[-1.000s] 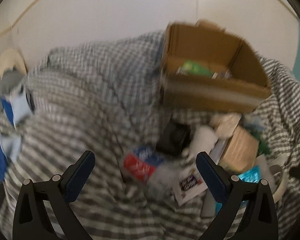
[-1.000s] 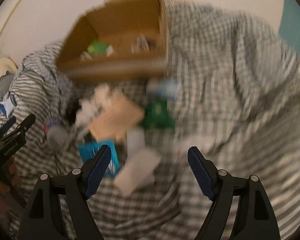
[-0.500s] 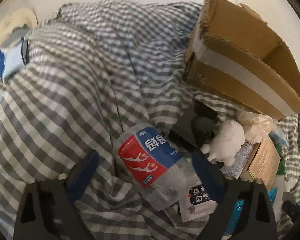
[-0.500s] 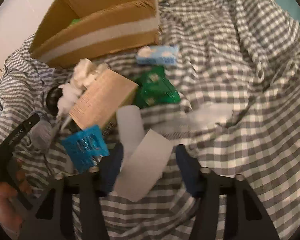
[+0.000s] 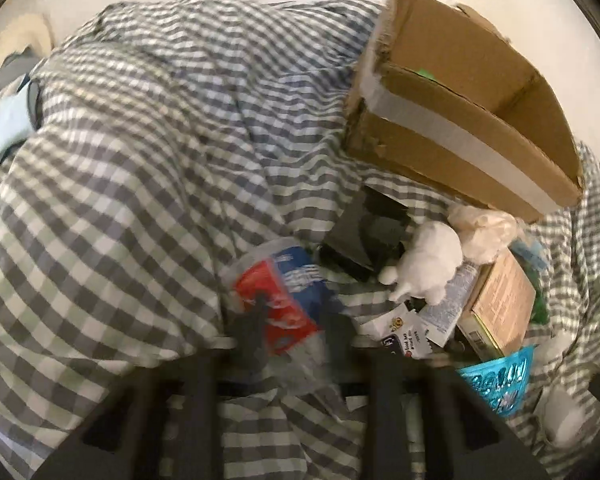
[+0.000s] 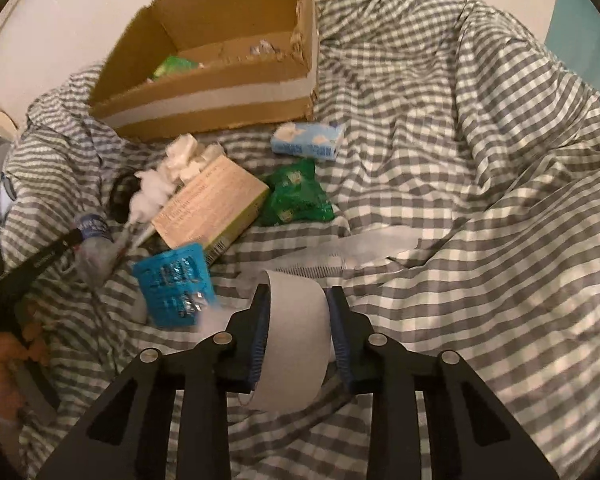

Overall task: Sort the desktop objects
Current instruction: 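Grasp the plastic water bottle with the left tool while the right tool grasps the white tape roll, then release the bottle into the cardboard box with the left tool while the right tool releases the tape roll, then grasp the white sachet with the left tool while the right tool grasps the blue blister pack, then drop the sachet into the cardboard box with the left tool while the right tool drops the blister pack, then grasp the white tube with the left tool while the right tool grasps the white hair dryer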

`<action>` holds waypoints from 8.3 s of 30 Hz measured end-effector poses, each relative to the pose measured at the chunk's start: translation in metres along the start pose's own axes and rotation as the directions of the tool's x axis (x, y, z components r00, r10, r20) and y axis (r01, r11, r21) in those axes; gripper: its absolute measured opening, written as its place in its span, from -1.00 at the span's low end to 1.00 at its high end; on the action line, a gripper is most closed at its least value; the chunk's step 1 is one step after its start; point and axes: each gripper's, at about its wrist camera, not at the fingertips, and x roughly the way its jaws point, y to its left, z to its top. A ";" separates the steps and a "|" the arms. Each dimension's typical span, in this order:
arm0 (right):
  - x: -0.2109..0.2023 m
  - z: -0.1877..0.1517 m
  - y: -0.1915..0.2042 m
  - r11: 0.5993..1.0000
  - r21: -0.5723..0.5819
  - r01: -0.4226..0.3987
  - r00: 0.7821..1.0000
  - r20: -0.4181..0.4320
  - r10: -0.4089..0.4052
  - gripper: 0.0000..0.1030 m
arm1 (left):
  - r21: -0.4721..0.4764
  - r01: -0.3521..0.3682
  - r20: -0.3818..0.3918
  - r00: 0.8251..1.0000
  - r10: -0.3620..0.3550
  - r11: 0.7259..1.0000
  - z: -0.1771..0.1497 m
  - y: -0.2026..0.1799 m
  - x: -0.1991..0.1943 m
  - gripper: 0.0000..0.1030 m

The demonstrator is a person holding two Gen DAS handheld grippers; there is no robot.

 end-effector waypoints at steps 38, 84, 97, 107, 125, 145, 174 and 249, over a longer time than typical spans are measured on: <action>-0.081 0.034 0.019 0.996 -0.061 -0.058 0.983 0.171 0.068 -0.47 | 0.018 0.308 0.084 0.948 -0.308 0.951 0.017 -0.023 -0.093 0.18; -0.016 0.042 0.044 0.977 -0.167 -0.133 0.984 0.094 0.151 0.29 | 0.246 0.048 0.051 0.997 -0.062 0.968 0.002 -0.069 -0.041 0.86; 0.060 -0.010 0.047 0.963 -0.146 -0.227 0.973 -0.069 0.219 0.29 | 0.213 0.070 -0.113 0.992 -0.047 0.975 -0.037 -0.070 0.026 0.85; 0.104 -0.011 0.058 0.908 -0.112 -0.404 0.903 -0.205 0.377 -0.30 | 0.176 0.119 -0.169 0.982 -0.090 0.977 -0.034 -0.055 0.039 -0.12; 0.089 -0.026 0.105 0.869 -0.165 -0.467 0.874 -0.232 0.426 -0.82 | 0.267 0.041 -0.029 0.999 -0.035 0.963 -0.025 -0.055 0.012 0.64; 0.075 -0.036 0.076 0.891 -0.108 -0.442 0.885 -0.212 0.414 -0.83 | 0.512 0.059 -0.069 0.997 -0.027 0.857 -0.037 -0.087 0.022 -1.00; -0.059 0.143 0.064 0.927 -0.202 -0.317 0.913 0.199 0.355 -0.83 | 0.390 0.327 0.138 0.903 -0.406 0.861 0.119 -0.124 -0.121 -1.00; 0.064 -0.039 0.043 0.961 -0.276 0.010 0.996 -0.085 -0.035 0.99 | 0.326 0.118 -0.135 0.988 -0.077 0.938 -0.075 -0.106 0.038 0.22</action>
